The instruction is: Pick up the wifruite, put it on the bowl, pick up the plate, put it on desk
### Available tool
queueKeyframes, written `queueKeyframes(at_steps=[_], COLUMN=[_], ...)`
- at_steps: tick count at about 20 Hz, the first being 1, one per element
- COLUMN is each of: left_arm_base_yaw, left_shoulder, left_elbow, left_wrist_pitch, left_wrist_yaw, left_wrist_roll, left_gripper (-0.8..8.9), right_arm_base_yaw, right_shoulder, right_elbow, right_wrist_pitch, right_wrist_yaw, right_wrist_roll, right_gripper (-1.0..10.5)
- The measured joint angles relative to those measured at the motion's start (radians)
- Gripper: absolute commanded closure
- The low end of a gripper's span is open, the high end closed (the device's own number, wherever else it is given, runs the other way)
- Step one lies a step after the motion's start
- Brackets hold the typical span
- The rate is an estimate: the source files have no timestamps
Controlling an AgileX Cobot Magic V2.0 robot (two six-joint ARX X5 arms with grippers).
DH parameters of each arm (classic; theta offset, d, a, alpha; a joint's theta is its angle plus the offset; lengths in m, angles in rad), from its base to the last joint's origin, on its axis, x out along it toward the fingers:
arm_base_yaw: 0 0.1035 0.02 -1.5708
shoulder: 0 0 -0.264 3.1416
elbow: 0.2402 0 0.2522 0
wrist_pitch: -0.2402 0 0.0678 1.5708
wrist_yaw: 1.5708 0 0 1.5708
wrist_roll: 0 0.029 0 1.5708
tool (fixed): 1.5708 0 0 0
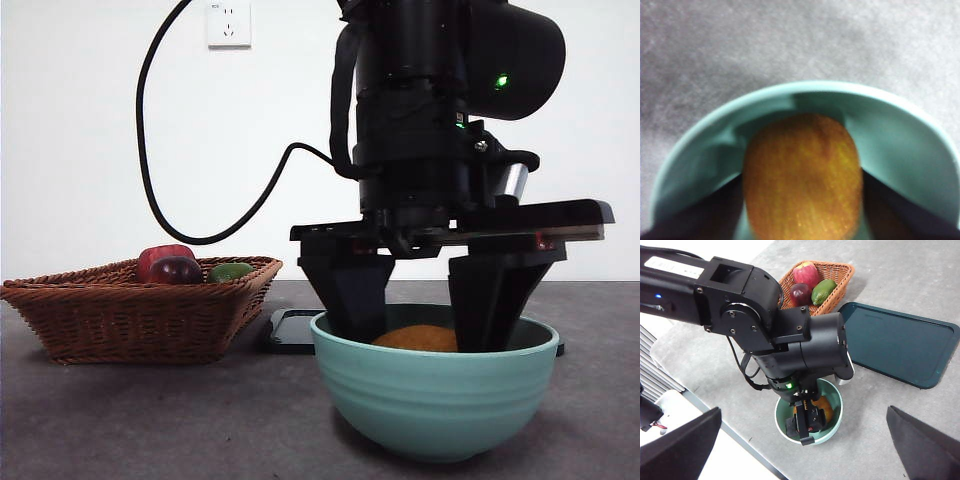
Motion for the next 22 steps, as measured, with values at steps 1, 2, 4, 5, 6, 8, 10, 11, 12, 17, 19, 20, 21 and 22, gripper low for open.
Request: queueKeyframes(at_steps=[1,2,4,5,6,8,10,11,12,17,19,20,21,22], left_arm_base_yaw=[0.0,0.0,0.0,0.0,0.0,0.0,0.0,0.0,-0.002,-0.001,-0.002,-0.003,-0.003,-0.003], left_shoulder=[0.0,0.0,0.0,0.0,0.0,0.0,0.0,0.0,0.0,-0.057,-0.137,-0.182,-0.241,-0.287], left_elbow=[0.0,0.005,0.036,0.066,0.101,0.177,0.264,0.315,0.364,0.473,0.473,0.473,0.473,0.474], left_wrist_pitch=[0.0,-0.008,-0.048,-0.076,-0.104,-0.167,-0.23,-0.26,-0.292,-0.347,-0.347,-0.347,-0.347,-0.347], left_wrist_yaw=[0.0,0.0,0.0,0.0,0.0,0.0,0.0,-0.007,-0.038,-0.133,-0.133,-0.133,-0.133,-0.133], left_wrist_roll=[0.0,0.004,0.011,0.015,0.021,0.035,0.047,0.061,0.072,0.102,0.106,0.106,0.106,0.106], left_gripper=[3.67,3.67,3.66,3.66,3.66,3.33,2.46,2.06,1.81,1.84,1.84,1.84,1.84,1.84], right_arm_base_yaw=[0.0,0.0,0.0,0.0,0.0,0.0,0.0,0.0,0.0,0.0,0.0,0.0,0.0,0.0], right_shoulder=[0.0,0.0,0.0,0.0,0.0,0.0,0.0,0.0,0.0,0.0,0.0,0.0,0.0,0.0], right_elbow=[0.0,0.0,0.0,0.0,0.0,0.0,0.0,0.0,0.0,0.0,0.0,0.0,0.0,0.0], right_wrist_pitch=[0.0,0.0,0.0,0.0,0.0,0.0,0.0,0.0,0.0,0.0,0.0,0.0,0.0,0.0], right_wrist_yaw=[0.0,0.0,0.0,0.0,0.0,0.0,0.0,0.0,0.0,0.002,0.001,0.001,0.001,0.001], right_wrist_roll=[0.0,0.0,0.0,0.0,0.0,0.0,0.0,0.0,0.0,0.0,0.0,0.0,0.0,0.0], right_gripper=[3.7,3.7,3.7,3.7,3.7,3.7,3.7,3.7,3.7,3.7,3.7,3.7,3.7,3.7])
